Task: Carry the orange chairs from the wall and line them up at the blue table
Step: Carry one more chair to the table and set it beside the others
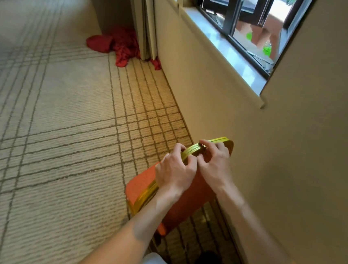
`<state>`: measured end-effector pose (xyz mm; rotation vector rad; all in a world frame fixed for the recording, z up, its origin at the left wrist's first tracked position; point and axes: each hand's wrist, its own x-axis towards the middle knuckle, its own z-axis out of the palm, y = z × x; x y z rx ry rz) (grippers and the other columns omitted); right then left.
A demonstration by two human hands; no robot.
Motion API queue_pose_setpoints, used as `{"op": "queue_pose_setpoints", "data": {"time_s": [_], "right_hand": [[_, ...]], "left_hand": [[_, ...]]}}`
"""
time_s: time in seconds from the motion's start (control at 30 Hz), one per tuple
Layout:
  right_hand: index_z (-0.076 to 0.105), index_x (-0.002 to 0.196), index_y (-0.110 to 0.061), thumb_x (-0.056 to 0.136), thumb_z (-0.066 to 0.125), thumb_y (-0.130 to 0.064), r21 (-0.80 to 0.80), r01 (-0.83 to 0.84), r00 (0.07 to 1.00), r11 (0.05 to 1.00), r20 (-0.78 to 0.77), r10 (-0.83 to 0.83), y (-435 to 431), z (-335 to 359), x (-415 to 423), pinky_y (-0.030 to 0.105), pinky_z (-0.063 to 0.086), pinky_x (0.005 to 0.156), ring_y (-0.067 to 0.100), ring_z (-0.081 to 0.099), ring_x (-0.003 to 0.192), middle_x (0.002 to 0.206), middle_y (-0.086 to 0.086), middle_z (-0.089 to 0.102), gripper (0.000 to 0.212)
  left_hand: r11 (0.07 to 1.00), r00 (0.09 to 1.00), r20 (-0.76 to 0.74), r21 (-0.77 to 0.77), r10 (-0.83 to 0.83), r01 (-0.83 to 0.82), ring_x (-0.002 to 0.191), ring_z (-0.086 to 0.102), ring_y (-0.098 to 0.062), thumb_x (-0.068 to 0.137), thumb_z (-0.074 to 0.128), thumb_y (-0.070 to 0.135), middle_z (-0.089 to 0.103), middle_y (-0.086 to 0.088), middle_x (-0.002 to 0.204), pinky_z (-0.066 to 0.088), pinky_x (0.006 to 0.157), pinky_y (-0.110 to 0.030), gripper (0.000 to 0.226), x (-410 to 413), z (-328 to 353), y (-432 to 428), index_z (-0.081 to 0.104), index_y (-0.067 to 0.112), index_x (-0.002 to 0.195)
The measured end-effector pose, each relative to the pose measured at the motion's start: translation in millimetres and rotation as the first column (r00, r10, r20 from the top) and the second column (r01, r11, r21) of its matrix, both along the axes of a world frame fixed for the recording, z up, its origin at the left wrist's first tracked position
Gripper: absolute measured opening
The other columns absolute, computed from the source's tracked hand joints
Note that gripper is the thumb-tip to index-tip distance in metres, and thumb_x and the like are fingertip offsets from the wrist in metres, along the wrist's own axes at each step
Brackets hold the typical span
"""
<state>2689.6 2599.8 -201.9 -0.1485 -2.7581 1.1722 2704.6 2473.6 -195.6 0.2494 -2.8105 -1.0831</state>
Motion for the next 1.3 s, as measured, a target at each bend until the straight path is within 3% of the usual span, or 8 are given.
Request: {"op": "queue_pose_setpoints", "data": {"time_s": [0.17, 0.27, 0.33, 0.53, 0.7, 0.97, 1.17, 1.3], "right_hand": [[0.061, 0.132, -0.032, 0.086, 0.069, -0.037, 0.113, -0.021, 0.998, 0.993, -0.060, 0.027, 10.3, -7.4, -33.6, 0.050, 0.039, 0.109, 0.020, 0.036, 0.124, 0.127, 0.001, 0.044, 0.047], [0.061, 0.132, -0.026, 0.089, 0.069, -0.036, 0.148, -0.145, 0.982, 0.978, -0.102, 0.161, 17.5, -9.8, -61.8, 0.050, 0.024, 0.120, 0.023, 0.030, 0.146, 0.146, 0.002, 0.048, 0.046], [0.059, 0.131, -0.025, 0.090, 0.067, -0.034, 0.131, -0.231, 0.964, 0.964, -0.104, 0.245, 21.9, -7.7, -82.4, 0.051, 0.019, 0.122, 0.020, 0.035, 0.146, 0.141, -0.003, 0.056, 0.043], [0.060, 0.126, -0.024, 0.088, 0.062, -0.042, 0.247, -0.319, 0.934, 0.915, -0.083, 0.348, 21.8, -8.4, -132.3, 0.043, 0.039, 0.109, 0.020, 0.045, 0.123, 0.122, -0.003, 0.060, 0.042], [0.057, 0.098, -0.022, 0.086, 0.055, -0.047, 0.396, -0.389, 0.905, 0.832, -0.006, 0.425, 13.7, -15.6, -160.3, 0.040, 0.042, 0.096, 0.023, 0.054, 0.096, 0.096, -0.003, 0.060, 0.027], [0.052, 0.077, -0.026, 0.081, 0.059, -0.054, 0.387, -0.484, 0.853, 0.785, 0.011, 0.521, -3.8, -13.1, -182.8, 0.033, 0.039, 0.072, 0.019, 0.063, 0.078, 0.078, -0.010, 0.060, 0.029], [0.057, 0.078, -0.023, 0.078, 0.044, -0.070, 0.402, -0.506, 0.824, 0.763, -0.036, 0.565, -47.4, -24.1, -186.3, 0.037, 0.053, 0.062, 0.019, 0.063, 0.067, 0.074, -0.007, 0.064, 0.049], [0.051, 0.073, -0.022, 0.077, 0.065, -0.060, 0.454, -0.516, 0.796, 0.726, -0.058, 0.602, -91.4, -30.1, -173.8, 0.032, 0.040, 0.053, 0.023, 0.062, 0.060, 0.066, -0.004, 0.061, 0.041]], "left_hand": [[0.996, 0.991, -0.128, -0.069, 0.039, -0.048, 0.090, 0.065, -0.024, 0.088, 0.052, 0.045, 0.067, 0.001, 0.094, 0.050, 0.079, -0.040, 0.029, -28.4, 3.1, 2.7, 0.063, 0.028, 0.109], [0.981, 0.980, -0.188, -0.168, 0.059, -0.091, 0.086, 0.065, -0.025, 0.085, 0.052, 0.045, 0.066, 0.000, 0.092, 0.050, 0.073, -0.039, 0.034, -49.0, 4.6, 2.7, 0.068, 0.025, 0.109], [0.970, 0.978, -0.200, -0.222, 0.050, -0.095, 0.084, 0.065, -0.025, 0.084, 0.052, 0.046, 0.066, 0.001, 0.090, 0.050, 0.070, -0.038, 0.036, -62.8, 5.1, 1.7, 0.067, 0.024, 0.109], [0.916, 0.975, -0.222, -0.391, 0.000, -0.089, 0.085, 0.062, -0.020, 0.081, 0.063, 0.039, 0.065, 0.005, 0.091, 0.049, 0.067, -0.034, 0.033, -91.9, 3.3, -9.7, 0.065, 0.022, 0.110], [0.883, 0.994, -0.103, -0.470, -0.044, -0.010, 0.101, 0.059, -0.011, 0.082, 0.058, 0.045, 0.064, 0.015, 0.106, 0.048, 0.075, -0.034, 0.038, -108.0, 2.5, -25.4, 0.059, 0.033, 0.118], [0.871, 0.986, -0.037, -0.464, 0.163, -0.161, 0.086, 0.068, -0.022, 0.079, 0.063, 0.041, 0.071, 0.008, 0.090, 0.043, 0.067, -0.033, 0.027, -121.5, 2.7, -43.0, 0.066, 0.034, 0.105], [0.865, 0.942, 0.082, -0.428, 0.324, -0.261, 0.090, 0.069, -0.029, 0.073, 0.066, 0.035, 0.075, 0.002, 0.089, 0.048, 0.072, -0.035, 0.033, -119.0, 0.5, -79.7, 0.067, 0.036, 0.106], [0.861, 0.918, 0.101, -0.398, 0.384, -0.317, 0.089, 0.068, -0.030, 0.071, 0.069, 0.027, 0.073, 0.003, 0.085, 0.040, 0.069, -0.033, 0.031, -105.6, -5.8, -119.7, 0.069, 0.035, 0.100]]}}
